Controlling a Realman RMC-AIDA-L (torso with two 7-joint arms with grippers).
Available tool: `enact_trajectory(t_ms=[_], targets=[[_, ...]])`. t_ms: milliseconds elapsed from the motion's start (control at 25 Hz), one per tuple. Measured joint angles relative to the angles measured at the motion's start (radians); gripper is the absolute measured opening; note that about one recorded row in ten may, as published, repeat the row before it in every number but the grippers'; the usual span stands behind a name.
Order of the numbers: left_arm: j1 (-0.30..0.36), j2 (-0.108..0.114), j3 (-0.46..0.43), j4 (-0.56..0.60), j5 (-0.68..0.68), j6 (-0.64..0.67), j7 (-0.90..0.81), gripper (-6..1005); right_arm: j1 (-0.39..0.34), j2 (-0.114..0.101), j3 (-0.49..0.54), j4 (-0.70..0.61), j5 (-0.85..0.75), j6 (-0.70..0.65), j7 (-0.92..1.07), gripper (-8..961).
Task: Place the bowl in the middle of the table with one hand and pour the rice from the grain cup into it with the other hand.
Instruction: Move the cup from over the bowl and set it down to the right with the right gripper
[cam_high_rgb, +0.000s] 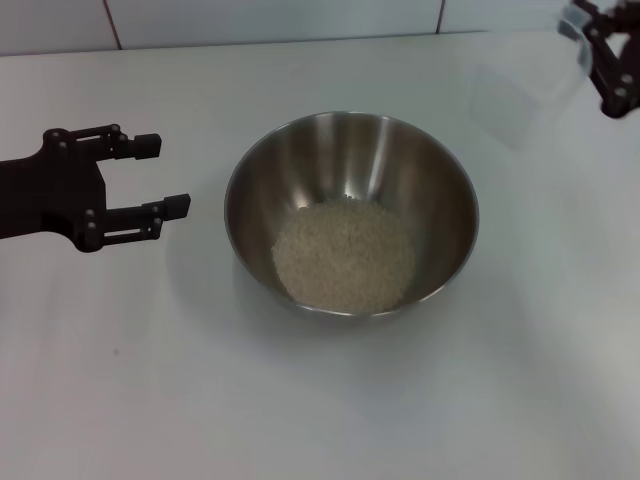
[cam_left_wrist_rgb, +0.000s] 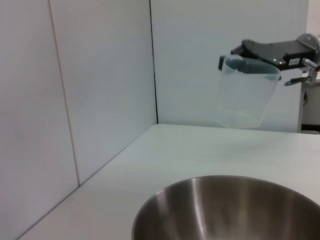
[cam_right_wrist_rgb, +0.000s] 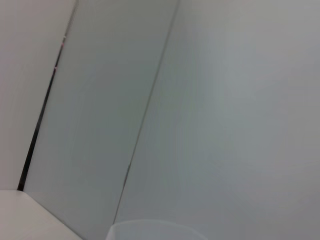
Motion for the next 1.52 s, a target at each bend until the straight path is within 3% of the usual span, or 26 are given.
enact_trajectory(t_ms=[240, 440, 720, 840, 1520], targets=[[-0.001, -0.001, 0.004, 0.000, -0.001, 0.001, 0.008, 724, 0.041, -0.029, 0.157, 0.156, -0.053, -0.126, 0.075, 54], [-0.002, -0.004, 0.005, -0.006, -0.004, 0.003, 0.009, 724, 0.077, -0.047, 0.245, 0.265, -0.178, -0.149, 0.083, 55], [-0.002, -0.005, 0.005, -0.009, -0.005, 0.003, 0.014, 724, 0.107, -0.046, 0.362, 0.368, -0.251, -0.138, 0.041, 58], [-0.002, -0.007, 0.005, -0.010, -0.005, 0.003, 0.020, 724, 0.108, -0.035, 0.389, 0.386, -0.252, -0.115, -0.009, 59], [-0.002, -0.007, 0.005, -0.015, -0.005, 0.005, 0.042, 724, 0.202, -0.016, 0.401, 0.623, -0.251, 0.009, -0.215, 64]])
